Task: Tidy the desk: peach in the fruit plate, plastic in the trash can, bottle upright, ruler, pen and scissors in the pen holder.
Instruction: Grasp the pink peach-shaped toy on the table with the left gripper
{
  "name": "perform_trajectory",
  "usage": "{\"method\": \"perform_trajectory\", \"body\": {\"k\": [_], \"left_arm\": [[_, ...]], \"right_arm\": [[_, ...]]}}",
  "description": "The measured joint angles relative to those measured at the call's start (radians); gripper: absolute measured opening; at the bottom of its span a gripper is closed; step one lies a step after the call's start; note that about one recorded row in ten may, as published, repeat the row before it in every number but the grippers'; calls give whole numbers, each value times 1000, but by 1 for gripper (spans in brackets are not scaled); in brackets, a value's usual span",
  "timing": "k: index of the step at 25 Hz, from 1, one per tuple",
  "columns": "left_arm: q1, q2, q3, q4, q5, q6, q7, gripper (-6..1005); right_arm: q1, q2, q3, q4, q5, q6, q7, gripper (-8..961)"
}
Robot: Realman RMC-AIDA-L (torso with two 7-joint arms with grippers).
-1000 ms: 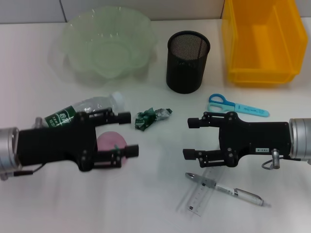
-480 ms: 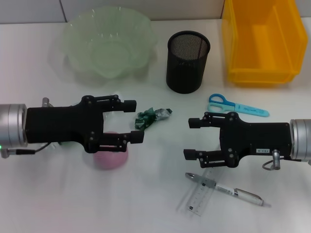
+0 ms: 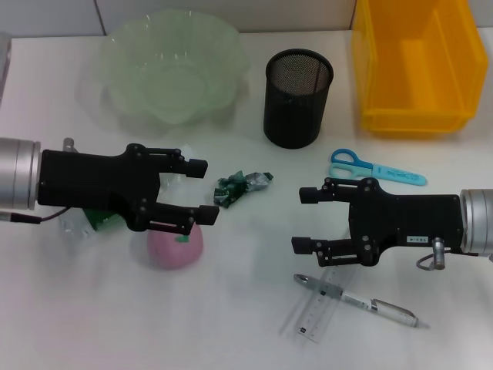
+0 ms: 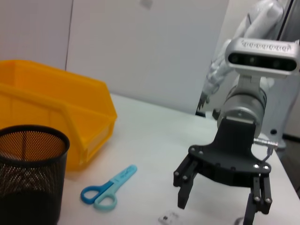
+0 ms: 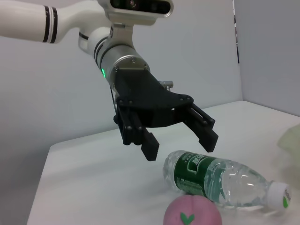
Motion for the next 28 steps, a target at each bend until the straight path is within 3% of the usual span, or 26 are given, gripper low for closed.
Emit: {"method": "perform_trajectory", "body": {"k": [6, 16, 22, 23, 28], "left_arm": [[-35, -14, -7, 85, 128, 9, -95, 783], [-110, -39, -10, 103, 310, 9, -165, 784], [-117, -43, -11, 112, 331, 10, -173, 784], [-147, -78, -11, 210, 479, 24, -241, 784], [-159, -100, -8, 272, 550, 52, -267, 783]], "right_arm": [[1, 0, 0, 0, 0, 6, -1, 786], [5, 0, 0, 0, 1, 14, -1, 786], [5, 0, 0, 0, 2, 14, -1, 786], [5, 0, 0, 0, 2, 14, -1, 786], [1, 1, 0, 0, 2, 14, -1, 786]]}}
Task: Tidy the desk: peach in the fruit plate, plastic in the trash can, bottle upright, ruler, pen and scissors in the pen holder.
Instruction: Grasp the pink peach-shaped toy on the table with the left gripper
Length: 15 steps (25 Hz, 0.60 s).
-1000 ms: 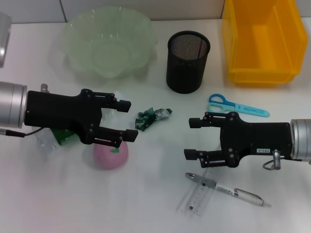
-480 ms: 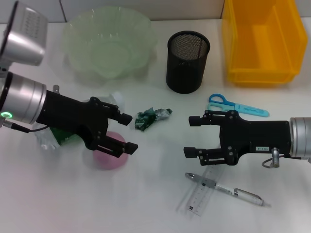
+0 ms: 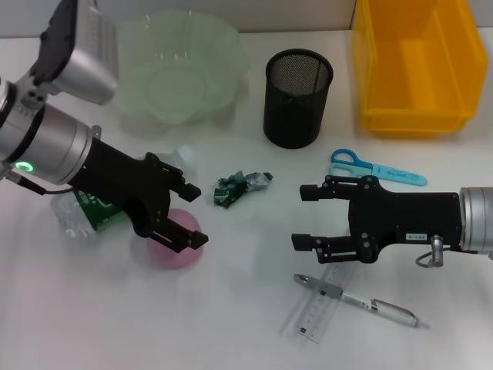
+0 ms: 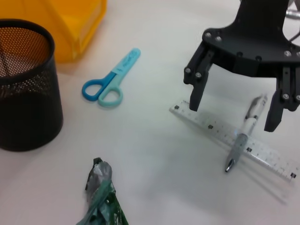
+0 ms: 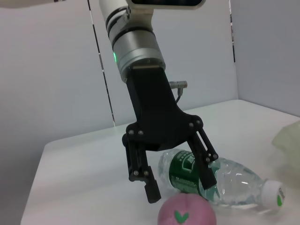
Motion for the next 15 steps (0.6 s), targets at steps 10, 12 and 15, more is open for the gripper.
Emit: {"method": "perform_trajectory", "body": {"k": [10, 12, 15], "left_arm": [[-48, -12, 25, 38, 100, 28, -60, 783], [-55, -12, 44, 38, 119, 22, -72, 783], [-61, -12, 48, 38, 140, 18, -80, 784]], "right_arm": [[-1, 1, 2, 0, 0, 0, 0, 786], [-1, 1, 2, 0, 0, 0, 0, 786], [-1, 1, 2, 0, 0, 0, 0, 786]]}}
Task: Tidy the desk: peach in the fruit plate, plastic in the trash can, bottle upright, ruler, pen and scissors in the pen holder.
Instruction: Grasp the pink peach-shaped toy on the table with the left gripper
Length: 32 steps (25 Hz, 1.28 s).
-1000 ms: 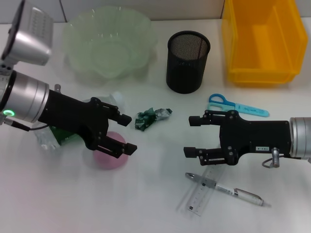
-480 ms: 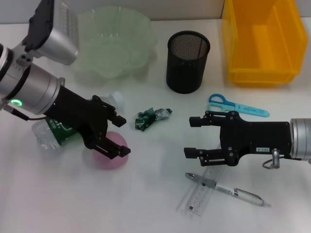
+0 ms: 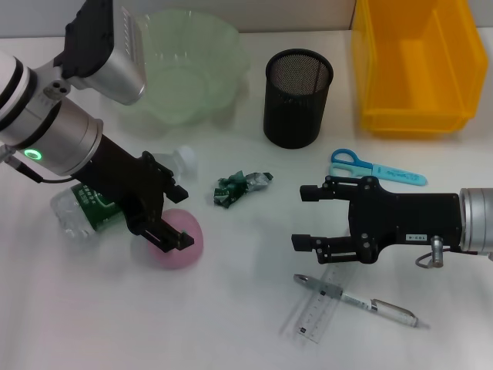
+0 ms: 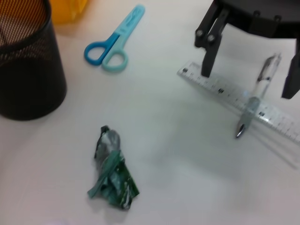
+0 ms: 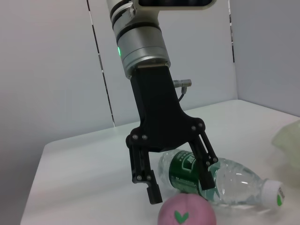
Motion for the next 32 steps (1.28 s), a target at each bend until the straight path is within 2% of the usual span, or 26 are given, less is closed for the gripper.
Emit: {"method": "perform_trajectory", "body": {"k": [18, 32], "left_arm": [[-15, -2, 67, -13, 37, -48, -28, 776], [-25, -3, 122, -73, 74, -125, -28, 746]], "right_arm": [[0, 0, 0, 3, 0, 1, 0, 785], [6, 0, 0, 5, 0, 10, 0, 785]]}}
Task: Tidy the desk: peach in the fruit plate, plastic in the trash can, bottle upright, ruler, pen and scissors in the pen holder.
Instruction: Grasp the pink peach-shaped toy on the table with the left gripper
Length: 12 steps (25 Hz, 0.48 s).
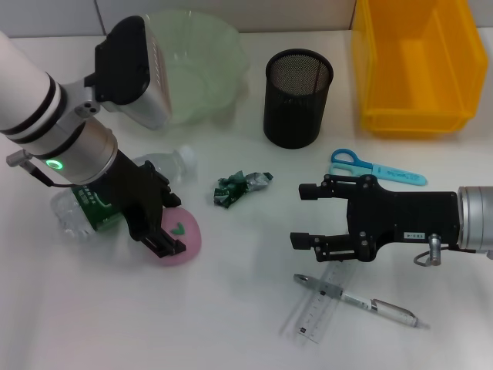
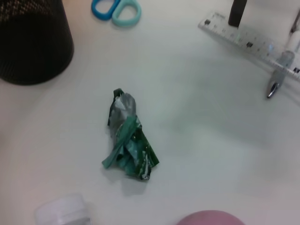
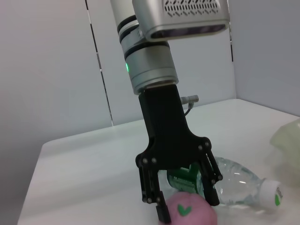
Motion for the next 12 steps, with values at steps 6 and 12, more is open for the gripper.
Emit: {"method": "perform_trajectory", "body": {"k": [6, 12], "left_arm": [[-1, 0, 18, -12, 3, -26, 0, 732], [-2, 0, 19, -12, 3, -27, 0, 719]], "right_arm": [[1, 0, 0, 1, 0, 1, 0, 785], [1, 0, 0, 1, 0, 1, 0, 785]]}}
